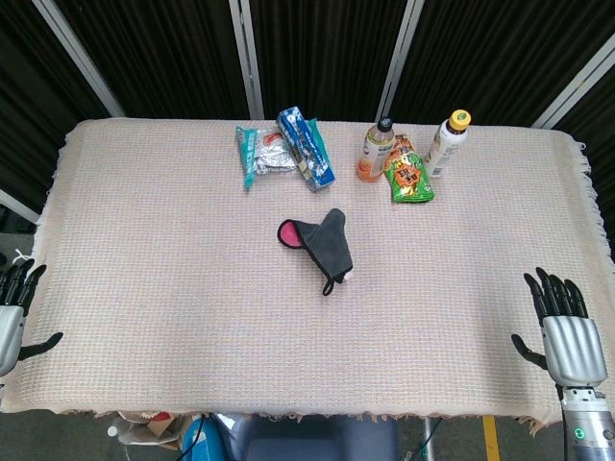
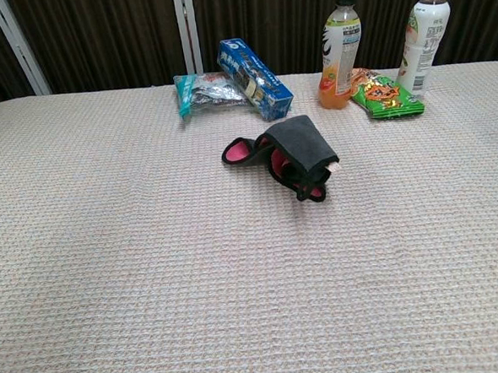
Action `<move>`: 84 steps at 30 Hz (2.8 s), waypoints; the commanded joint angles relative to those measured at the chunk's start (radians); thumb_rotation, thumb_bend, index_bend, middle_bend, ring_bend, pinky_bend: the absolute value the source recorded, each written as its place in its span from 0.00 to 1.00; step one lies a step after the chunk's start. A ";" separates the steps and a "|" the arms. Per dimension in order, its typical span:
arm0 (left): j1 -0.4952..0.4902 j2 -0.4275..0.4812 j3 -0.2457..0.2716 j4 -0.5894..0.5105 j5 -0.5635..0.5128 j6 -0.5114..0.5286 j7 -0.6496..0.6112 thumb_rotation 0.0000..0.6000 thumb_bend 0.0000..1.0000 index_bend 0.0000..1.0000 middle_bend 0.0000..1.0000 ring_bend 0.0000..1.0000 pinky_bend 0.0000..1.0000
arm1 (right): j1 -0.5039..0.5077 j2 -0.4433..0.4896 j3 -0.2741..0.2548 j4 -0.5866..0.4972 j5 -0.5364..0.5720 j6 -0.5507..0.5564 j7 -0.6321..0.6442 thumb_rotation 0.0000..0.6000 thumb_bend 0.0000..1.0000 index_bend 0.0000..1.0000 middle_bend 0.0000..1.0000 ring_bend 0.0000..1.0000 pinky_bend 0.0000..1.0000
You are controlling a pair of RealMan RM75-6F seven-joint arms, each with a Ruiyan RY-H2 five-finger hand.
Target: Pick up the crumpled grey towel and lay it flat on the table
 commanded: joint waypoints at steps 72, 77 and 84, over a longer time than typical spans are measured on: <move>-0.017 -0.017 -0.016 0.018 -0.080 -0.070 -0.012 1.00 0.00 0.00 0.00 0.00 0.02 | 0.495 -0.852 0.188 0.569 0.029 -0.256 0.046 1.00 0.21 0.12 0.09 0.06 0.13; -0.017 -0.016 -0.016 0.014 -0.082 -0.072 -0.017 1.00 0.00 0.00 0.00 0.00 0.02 | 0.507 -0.877 0.187 0.621 0.038 -0.260 0.077 1.00 0.21 0.12 0.09 0.06 0.13; -0.019 -0.018 -0.016 0.020 -0.086 -0.078 -0.018 1.00 0.00 0.00 0.00 0.00 0.02 | 0.522 -0.899 0.185 0.673 0.046 -0.259 0.098 1.00 0.21 0.12 0.09 0.06 0.13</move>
